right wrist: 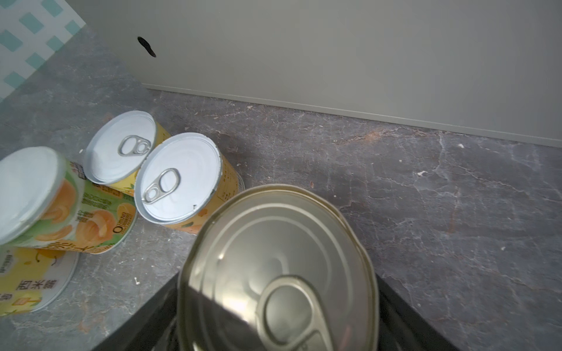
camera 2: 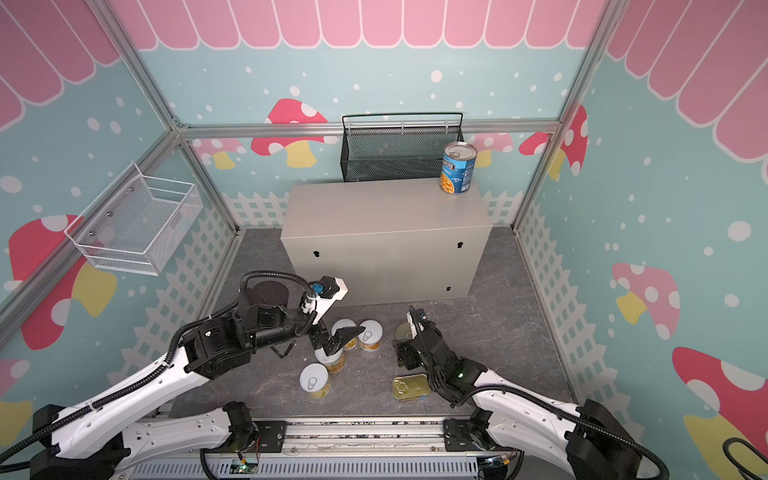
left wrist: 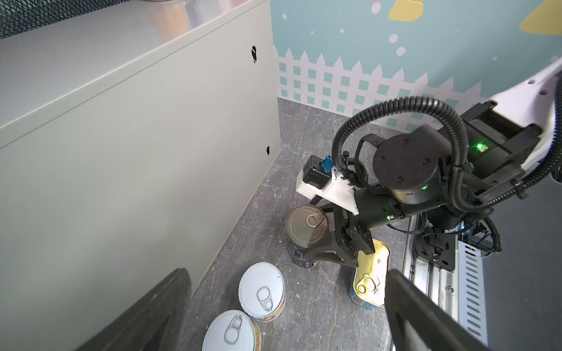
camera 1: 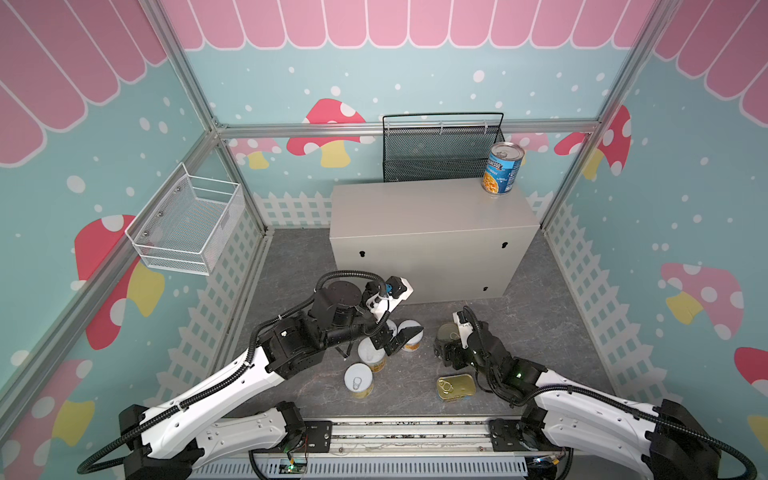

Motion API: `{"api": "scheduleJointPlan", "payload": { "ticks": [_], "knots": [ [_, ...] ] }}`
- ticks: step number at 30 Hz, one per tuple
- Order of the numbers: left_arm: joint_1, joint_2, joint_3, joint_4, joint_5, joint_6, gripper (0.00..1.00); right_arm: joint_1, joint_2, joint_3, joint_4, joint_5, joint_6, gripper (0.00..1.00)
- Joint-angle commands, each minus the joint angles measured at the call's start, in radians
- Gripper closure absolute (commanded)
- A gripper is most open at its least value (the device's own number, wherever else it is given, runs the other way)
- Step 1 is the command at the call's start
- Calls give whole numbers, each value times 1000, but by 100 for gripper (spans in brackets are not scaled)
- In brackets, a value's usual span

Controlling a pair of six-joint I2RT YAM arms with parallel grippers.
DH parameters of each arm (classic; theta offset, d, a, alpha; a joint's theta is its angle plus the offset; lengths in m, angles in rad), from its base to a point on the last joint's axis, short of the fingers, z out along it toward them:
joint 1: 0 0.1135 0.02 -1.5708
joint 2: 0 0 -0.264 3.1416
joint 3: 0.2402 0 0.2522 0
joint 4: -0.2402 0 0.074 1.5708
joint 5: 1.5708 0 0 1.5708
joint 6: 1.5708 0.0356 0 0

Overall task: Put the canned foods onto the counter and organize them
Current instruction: 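Grasp the dark blue tomato can with the right gripper and lift, then carry the dark blue can up onto the cabinet top with the right gripper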

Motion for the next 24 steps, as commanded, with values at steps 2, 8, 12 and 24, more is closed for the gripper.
{"api": "scheduleJointPlan", "payload": {
  "ticks": [2, 8, 12, 24],
  "knots": [
    [10, 4, 1, -5, 22, 2, 1, 7, 2, 11, 40, 7, -25, 27],
    [21, 5, 0, 0, 36, -4, 1, 7, -20, 46, 31, 20, -56, 38],
    [21, 6, 1, 1, 35, -4, 1, 7, -29, 90, 7, 11, -97, 41],
    [30, -1, -3, 1, 32, -3, 1, -4, -87, 343, -199, -31, -226, 42]
  ]
}}
